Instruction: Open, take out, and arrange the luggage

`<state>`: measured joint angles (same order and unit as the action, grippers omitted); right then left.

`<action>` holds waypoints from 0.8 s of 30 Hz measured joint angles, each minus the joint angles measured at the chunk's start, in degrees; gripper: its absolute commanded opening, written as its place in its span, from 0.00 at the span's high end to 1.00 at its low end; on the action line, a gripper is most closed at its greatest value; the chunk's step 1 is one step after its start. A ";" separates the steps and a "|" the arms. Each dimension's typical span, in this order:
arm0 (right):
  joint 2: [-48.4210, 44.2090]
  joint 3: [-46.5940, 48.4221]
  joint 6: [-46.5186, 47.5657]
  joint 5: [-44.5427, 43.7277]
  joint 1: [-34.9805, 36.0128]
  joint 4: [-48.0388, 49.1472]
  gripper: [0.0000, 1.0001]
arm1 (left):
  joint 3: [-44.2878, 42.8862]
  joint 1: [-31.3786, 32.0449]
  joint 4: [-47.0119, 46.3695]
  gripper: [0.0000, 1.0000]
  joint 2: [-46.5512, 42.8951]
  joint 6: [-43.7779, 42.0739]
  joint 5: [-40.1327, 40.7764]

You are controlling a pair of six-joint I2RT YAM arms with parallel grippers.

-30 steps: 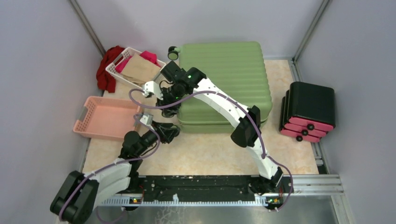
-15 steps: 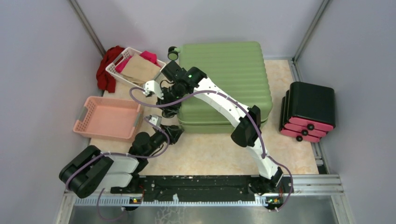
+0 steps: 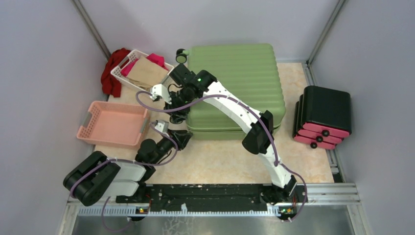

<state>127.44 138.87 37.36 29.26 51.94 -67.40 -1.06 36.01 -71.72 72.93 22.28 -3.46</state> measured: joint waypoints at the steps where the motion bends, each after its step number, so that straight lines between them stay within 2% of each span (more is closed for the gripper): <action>1: 0.00 0.00 0.00 0.00 0.00 0.00 1.00 | 0.00 0.00 -0.31 0.54 0.09 0.00 -0.15; 4: 0.00 0.00 -0.04 0.00 0.00 0.00 1.00 | 0.00 0.00 -1.03 0.61 1.09 0.04 -0.63; 9: 0.00 0.00 -0.09 0.00 0.00 0.00 1.00 | 0.00 0.02 -3.04 0.89 4.28 0.26 -1.11; 12: 0.00 0.00 -0.09 -0.02 0.00 0.02 1.00 | 0.00 0.02 -4.00 1.00 5.40 0.59 -1.62; 19: 0.00 -0.04 -0.07 -0.02 0.00 0.04 1.00 | 0.09 0.39 -4.37 1.00 4.85 0.52 -2.56; 24: 0.00 -0.09 -0.07 -0.02 0.00 0.07 1.00 | 0.28 0.39 -3.06 0.81 2.99 -0.13 -2.54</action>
<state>127.44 138.78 37.30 29.23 51.94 -67.33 -0.78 36.40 -74.78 75.92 22.15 -6.00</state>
